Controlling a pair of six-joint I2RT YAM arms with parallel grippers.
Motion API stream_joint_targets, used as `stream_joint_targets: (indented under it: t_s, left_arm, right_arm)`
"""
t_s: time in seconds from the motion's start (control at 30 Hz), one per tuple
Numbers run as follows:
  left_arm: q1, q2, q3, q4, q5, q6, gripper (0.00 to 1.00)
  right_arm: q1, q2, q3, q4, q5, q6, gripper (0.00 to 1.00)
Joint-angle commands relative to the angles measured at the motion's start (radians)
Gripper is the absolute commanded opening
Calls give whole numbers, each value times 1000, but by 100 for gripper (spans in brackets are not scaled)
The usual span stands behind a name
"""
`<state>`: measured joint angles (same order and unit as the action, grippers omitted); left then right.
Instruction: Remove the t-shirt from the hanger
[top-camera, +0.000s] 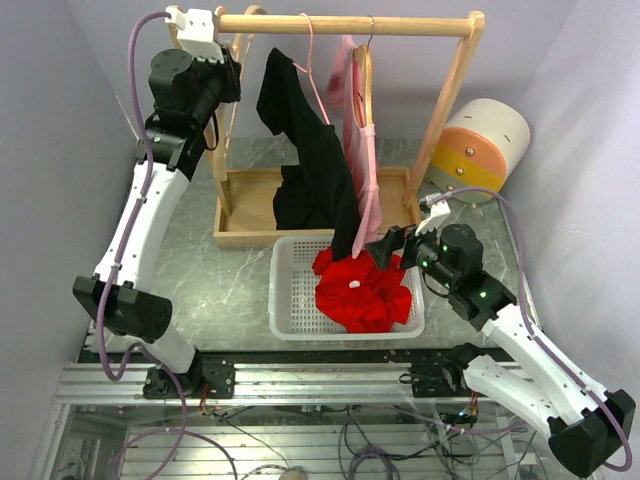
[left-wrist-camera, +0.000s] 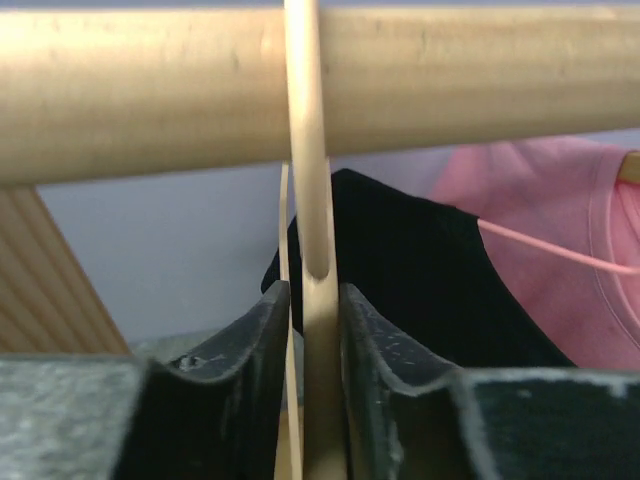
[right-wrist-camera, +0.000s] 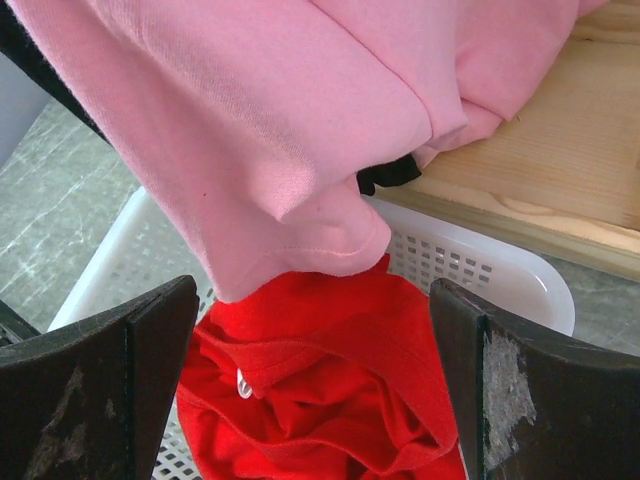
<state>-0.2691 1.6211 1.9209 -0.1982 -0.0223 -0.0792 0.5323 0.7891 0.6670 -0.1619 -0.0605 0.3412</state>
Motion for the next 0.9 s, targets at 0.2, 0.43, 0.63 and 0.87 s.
stream_joint_targets:
  t_s: [0.2, 0.43, 0.63, 0.87]
  left_arm:
    - [7, -166, -100, -34, -19, -34, 75]
    - [7, -292, -136, -44, -86, -30, 87]
    - [5, -374, -103, -76, -57, -40, 92]
    - [-206, -364, -6, -62, -4, 23, 89]
  right_arm:
    - [5, -22, 5, 0, 35, -3, 100]
    - [4, -2, 45, -18, 93, -19, 100]
    - [5, -2, 62, -34, 208, -5, 100]
    - [5, 4, 101, -60, 281, 3, 100]
